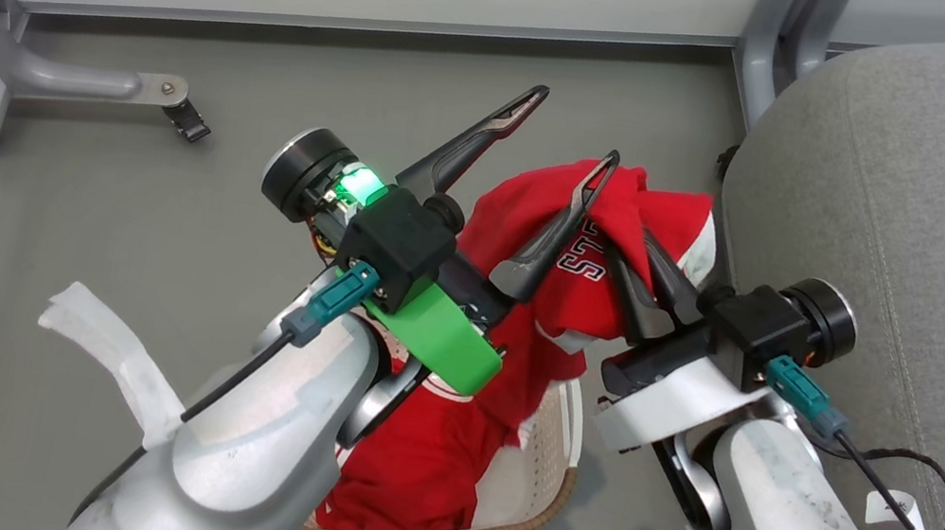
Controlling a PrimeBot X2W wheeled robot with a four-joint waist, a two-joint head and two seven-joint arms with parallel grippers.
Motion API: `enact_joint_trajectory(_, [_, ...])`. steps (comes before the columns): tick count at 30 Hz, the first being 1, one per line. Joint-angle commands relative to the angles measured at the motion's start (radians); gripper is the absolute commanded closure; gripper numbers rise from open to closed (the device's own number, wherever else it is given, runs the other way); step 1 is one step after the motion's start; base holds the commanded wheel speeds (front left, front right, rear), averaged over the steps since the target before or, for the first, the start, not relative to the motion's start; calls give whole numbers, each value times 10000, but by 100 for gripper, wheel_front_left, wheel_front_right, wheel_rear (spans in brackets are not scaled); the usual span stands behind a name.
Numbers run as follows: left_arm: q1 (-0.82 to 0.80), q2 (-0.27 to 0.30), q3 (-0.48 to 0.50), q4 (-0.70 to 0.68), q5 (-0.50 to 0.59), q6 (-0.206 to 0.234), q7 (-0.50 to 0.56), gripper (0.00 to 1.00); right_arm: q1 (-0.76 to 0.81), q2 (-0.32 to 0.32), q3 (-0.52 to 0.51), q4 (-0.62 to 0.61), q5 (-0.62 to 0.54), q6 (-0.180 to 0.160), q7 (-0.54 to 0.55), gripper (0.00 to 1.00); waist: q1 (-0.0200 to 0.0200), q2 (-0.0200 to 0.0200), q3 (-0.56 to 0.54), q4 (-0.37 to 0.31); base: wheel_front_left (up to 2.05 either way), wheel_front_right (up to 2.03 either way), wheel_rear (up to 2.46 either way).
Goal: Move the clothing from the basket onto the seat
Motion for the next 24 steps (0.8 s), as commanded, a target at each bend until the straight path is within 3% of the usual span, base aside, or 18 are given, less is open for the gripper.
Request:
enact_joint_trajectory(1, [175, 20, 40, -22, 45, 43, -34, 0, 161, -40, -123, -57, -74, -3, -22, 100, 0, 0, 55, -116, 0, 0, 0])
enact_joint_trajectory(24, [508, 388, -338, 275, 530, -37, -21, 0, 1314, -36, -2465, -1264, -524, -3, -22, 100, 0, 0, 871, -2747, 0, 0, 0])
